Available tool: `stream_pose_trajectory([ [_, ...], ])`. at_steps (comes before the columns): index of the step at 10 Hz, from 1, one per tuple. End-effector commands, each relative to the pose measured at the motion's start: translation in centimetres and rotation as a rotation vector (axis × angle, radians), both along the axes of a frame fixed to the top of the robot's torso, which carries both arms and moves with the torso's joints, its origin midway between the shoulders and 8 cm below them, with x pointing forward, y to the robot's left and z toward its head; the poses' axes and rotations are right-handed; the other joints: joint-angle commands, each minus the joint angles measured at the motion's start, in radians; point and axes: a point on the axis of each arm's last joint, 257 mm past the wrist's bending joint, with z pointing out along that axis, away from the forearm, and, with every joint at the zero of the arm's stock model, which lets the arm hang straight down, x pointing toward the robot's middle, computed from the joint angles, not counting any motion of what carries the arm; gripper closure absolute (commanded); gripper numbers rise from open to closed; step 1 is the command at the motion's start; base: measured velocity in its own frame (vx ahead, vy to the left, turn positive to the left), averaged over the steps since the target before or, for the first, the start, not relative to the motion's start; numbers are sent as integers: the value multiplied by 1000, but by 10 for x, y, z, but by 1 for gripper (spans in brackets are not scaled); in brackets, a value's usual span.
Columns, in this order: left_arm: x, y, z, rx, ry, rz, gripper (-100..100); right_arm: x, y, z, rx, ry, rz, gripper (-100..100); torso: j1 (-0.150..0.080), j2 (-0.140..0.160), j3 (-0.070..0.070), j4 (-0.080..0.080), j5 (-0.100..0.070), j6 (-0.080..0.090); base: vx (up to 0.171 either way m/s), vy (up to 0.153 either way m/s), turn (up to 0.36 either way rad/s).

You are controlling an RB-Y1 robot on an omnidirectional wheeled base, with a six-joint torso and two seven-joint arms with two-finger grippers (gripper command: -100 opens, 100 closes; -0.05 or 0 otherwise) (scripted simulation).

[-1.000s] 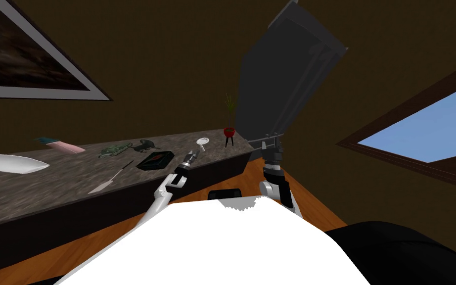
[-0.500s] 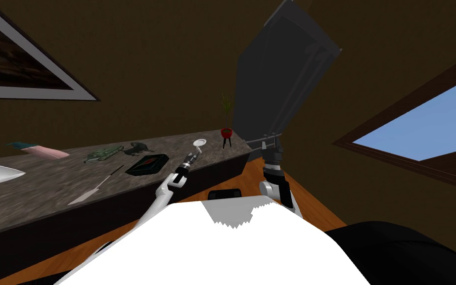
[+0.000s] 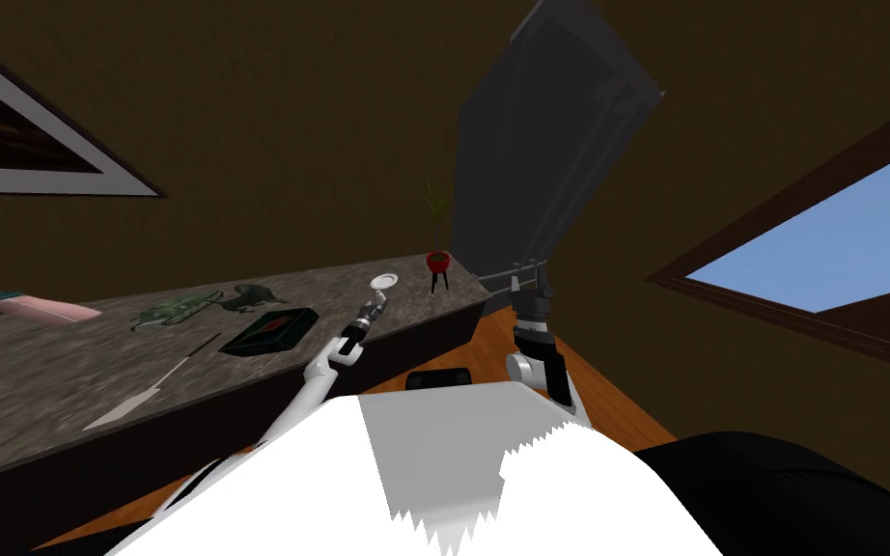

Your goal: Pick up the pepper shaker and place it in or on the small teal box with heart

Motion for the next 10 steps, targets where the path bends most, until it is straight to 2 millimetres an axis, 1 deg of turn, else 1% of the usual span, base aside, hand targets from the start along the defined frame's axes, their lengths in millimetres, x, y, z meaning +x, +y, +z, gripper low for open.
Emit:
stream_pose_trajectory([
  [1, 0, 10, -8, 29, 21, 14, -100, 0, 0, 0, 0, 0, 0, 0, 0, 0, 0, 0, 0, 0, 65, -14, -37],
  [2, 2, 16, -11, 50, 32, 25, -100, 0, 0, 0, 0, 0, 0, 0, 0, 0, 0, 0, 0, 0, 104, 5, -39],
  [3, 1, 11, -8, 36, 24, 18, -100, 0, 0, 0, 0, 0, 0, 0, 1, -2, -1, 0, 0, 0, 55, 8, -9],
  [4, 2, 12, -9, 40, 26, 20, 0, 0, 0, 0, 0, 0, 0, 0, 1, 0, 0, 0, 0, 0, 9, 1, 1],
  [5, 4, 8, -8, 40, 21, 29, -100, 0, 0, 0, 0, 0, 0, 0, 1, 2, 1, 0, 0, 0, -1, 28, -52],
  [7, 7, 4, -7, 40, 18, 37, -100, 0, 0, 0, 0, 0, 0, 0, 4, 5, 3, 1, 1, 0, -19, 58, -49],
  [9, 12, -3, -6, 27, 15, 55, -100, 0, 0, 0, 0, 0, 0, 0, 4, 5, 3, 1, 1, 0, -10, 55, -56],
  [10, 12, -3, -6, 41, 14, 53, -100, 0, 0, 0, 0, 0, 0, 0, 4, 5, 3, 1, 1, 0, -6, 46, -23],
])
